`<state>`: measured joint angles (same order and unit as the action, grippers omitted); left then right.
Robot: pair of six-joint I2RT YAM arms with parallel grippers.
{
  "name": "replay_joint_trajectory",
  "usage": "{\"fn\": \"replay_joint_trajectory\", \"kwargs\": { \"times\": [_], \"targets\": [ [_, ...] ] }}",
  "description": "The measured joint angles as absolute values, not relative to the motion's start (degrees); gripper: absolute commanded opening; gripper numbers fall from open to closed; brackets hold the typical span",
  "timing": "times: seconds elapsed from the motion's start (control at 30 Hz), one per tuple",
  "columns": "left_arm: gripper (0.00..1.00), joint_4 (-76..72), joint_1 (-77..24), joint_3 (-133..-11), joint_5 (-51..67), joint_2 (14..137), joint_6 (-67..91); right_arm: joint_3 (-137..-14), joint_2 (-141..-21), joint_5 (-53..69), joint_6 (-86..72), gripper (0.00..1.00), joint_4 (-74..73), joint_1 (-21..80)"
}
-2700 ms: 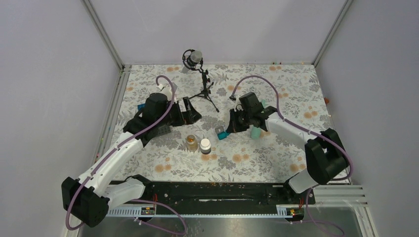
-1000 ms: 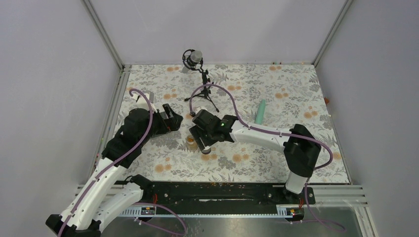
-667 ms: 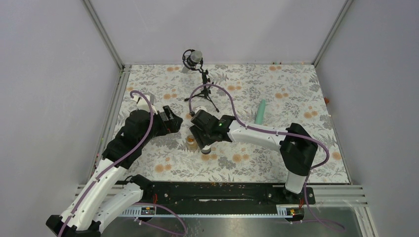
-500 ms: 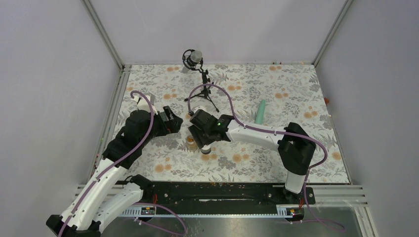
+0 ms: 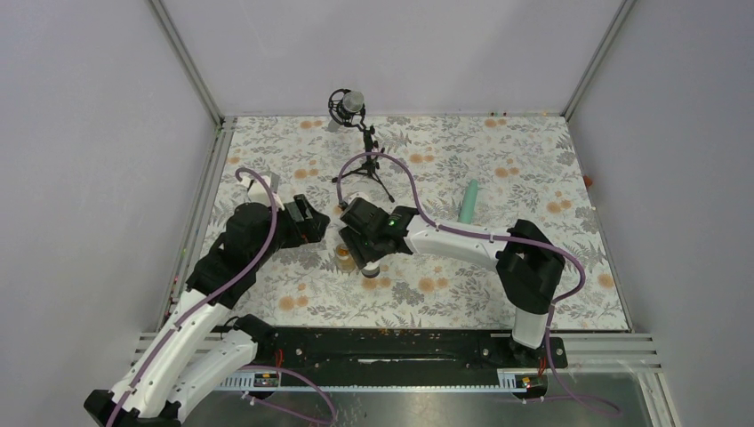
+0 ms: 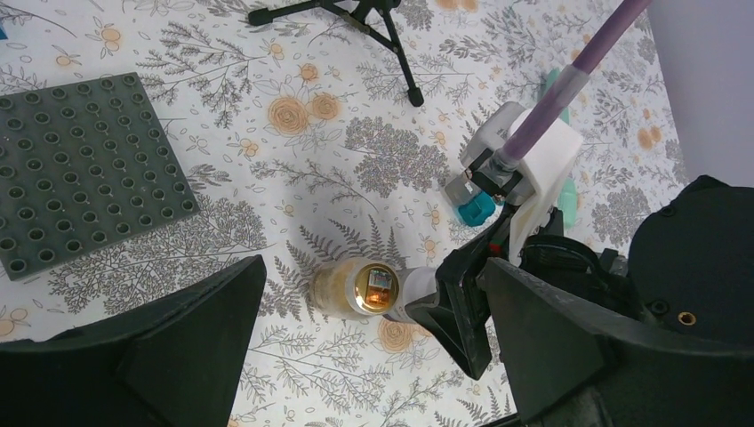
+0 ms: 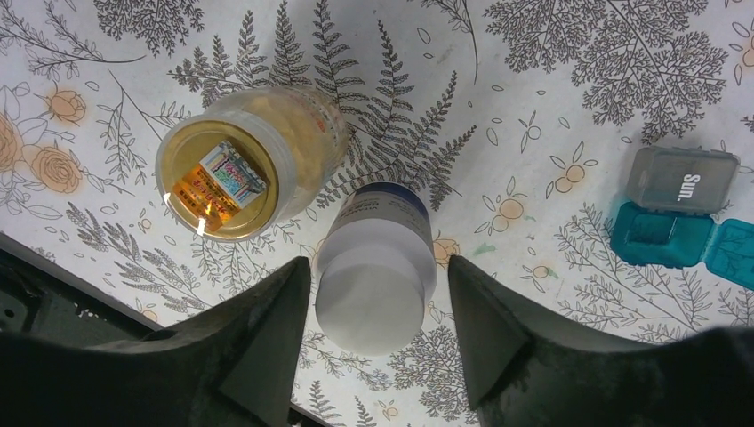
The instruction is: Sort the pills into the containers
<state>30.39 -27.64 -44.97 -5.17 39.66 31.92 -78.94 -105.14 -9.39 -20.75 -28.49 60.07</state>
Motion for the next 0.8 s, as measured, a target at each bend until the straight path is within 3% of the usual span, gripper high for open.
{"fn": "replay_joint_trajectory", "kwargs": {
  "times": [0.13, 0.2, 0.47, 0.8],
  "targets": [
    [0.98, 29.34, -27.64, -44.36, -5.17, 38.85, 31.94, -78.91, -105.14, -9.32, -20.53, 0.40, -28.51, 60.07],
    [0.99, 29.06, -27.64, -44.36, -5.19, 38.83, 31.94, -78.91, -104.95, -9.43, -20.34, 0.34, -28.32, 60.05],
    [0.98, 29.78, -27.64, -44.64, 0.16, 42.44, 29.76, -76.86, -101.58, -9.30, -20.43, 0.32, -30.17, 59.24],
    [0.93, 16.62, -31.83, -42.44, 17.08, 45.56, 25.87, -72.49, -77.82, 2.79, -18.83, 0.32, -32.56, 45.19]
  ]
}}
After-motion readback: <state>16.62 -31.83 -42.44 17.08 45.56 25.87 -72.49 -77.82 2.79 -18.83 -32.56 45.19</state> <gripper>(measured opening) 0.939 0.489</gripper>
